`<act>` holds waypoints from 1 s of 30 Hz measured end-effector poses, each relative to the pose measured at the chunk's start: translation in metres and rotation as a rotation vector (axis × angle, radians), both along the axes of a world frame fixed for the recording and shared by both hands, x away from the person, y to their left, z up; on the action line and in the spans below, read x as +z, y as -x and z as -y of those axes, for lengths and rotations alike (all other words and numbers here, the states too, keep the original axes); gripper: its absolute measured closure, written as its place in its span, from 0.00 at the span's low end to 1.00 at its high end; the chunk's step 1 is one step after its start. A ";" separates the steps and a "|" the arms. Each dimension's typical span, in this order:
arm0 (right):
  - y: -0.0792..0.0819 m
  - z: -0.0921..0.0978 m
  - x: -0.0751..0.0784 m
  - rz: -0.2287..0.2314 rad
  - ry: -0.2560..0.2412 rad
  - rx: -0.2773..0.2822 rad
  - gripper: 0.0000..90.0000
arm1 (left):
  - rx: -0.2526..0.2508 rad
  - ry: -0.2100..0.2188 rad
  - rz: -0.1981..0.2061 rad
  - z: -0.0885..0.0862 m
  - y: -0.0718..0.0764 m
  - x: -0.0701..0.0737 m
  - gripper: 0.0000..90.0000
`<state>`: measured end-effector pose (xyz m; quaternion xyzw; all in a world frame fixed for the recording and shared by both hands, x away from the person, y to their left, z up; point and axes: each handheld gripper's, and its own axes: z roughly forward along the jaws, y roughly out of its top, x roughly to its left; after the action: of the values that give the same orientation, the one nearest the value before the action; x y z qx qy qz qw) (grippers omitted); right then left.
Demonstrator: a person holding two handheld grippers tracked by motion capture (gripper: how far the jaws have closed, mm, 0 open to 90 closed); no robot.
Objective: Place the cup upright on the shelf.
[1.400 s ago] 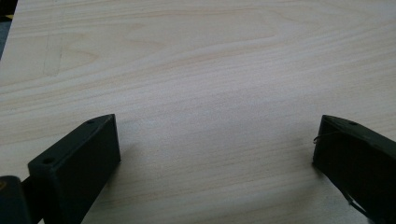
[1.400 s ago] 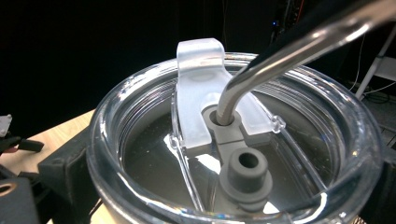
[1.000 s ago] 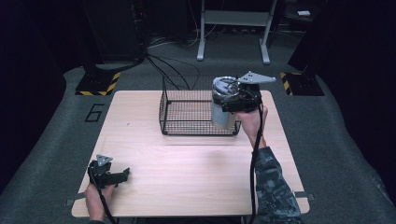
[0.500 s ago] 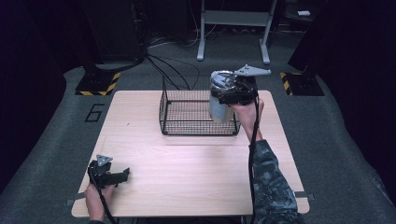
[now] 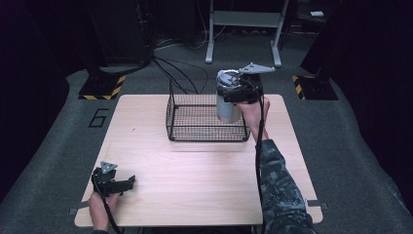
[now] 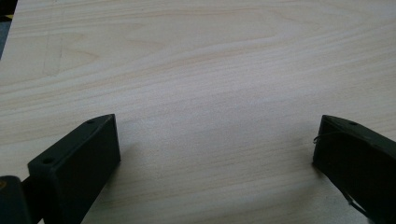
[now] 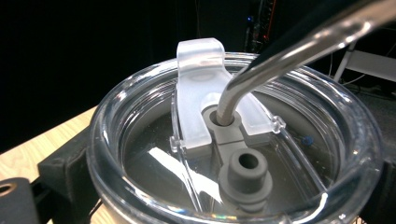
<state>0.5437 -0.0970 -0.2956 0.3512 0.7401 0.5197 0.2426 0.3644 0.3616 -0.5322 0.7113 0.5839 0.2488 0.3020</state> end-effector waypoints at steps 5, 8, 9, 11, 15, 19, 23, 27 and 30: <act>-0.008 -0.004 -0.004 -0.012 0.015 -0.016 0.04 | 0.004 0.000 0.006 0.000 0.000 0.000 0.01; -0.016 -0.006 -0.011 -0.026 0.022 -0.026 0.04 | 0.004 0.001 0.006 0.000 0.000 0.000 0.01; -0.017 -0.006 -0.012 -0.027 0.024 -0.029 0.04 | 0.004 0.000 0.006 0.000 0.000 0.000 0.01; -0.020 -0.008 -0.015 -0.037 0.026 -0.042 0.04 | 0.003 -0.001 0.005 0.000 0.000 0.000 0.00; -0.026 -0.011 -0.021 -0.041 0.029 -0.055 0.04 | 0.003 -0.001 0.006 0.000 0.000 0.000 0.01; -0.030 -0.013 -0.025 -0.047 0.036 -0.061 0.04 | 0.003 -0.002 0.006 0.000 0.000 0.000 0.01; -0.037 -0.015 -0.032 -0.059 0.038 -0.072 0.04 | -0.006 -0.010 -0.001 -0.001 0.000 0.000 0.01; -0.041 -0.017 -0.037 -0.070 0.038 -0.073 0.04 | -0.008 -0.010 -0.005 -0.001 0.000 0.000 0.00; -0.045 -0.020 -0.044 -0.085 0.045 -0.073 0.04 | -0.009 -0.010 -0.006 -0.001 0.000 0.000 0.00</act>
<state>0.5891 -0.0767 -0.3393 0.3943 0.7479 0.4783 0.2375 0.3641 0.3623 -0.5317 0.7161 0.5805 0.2480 0.2979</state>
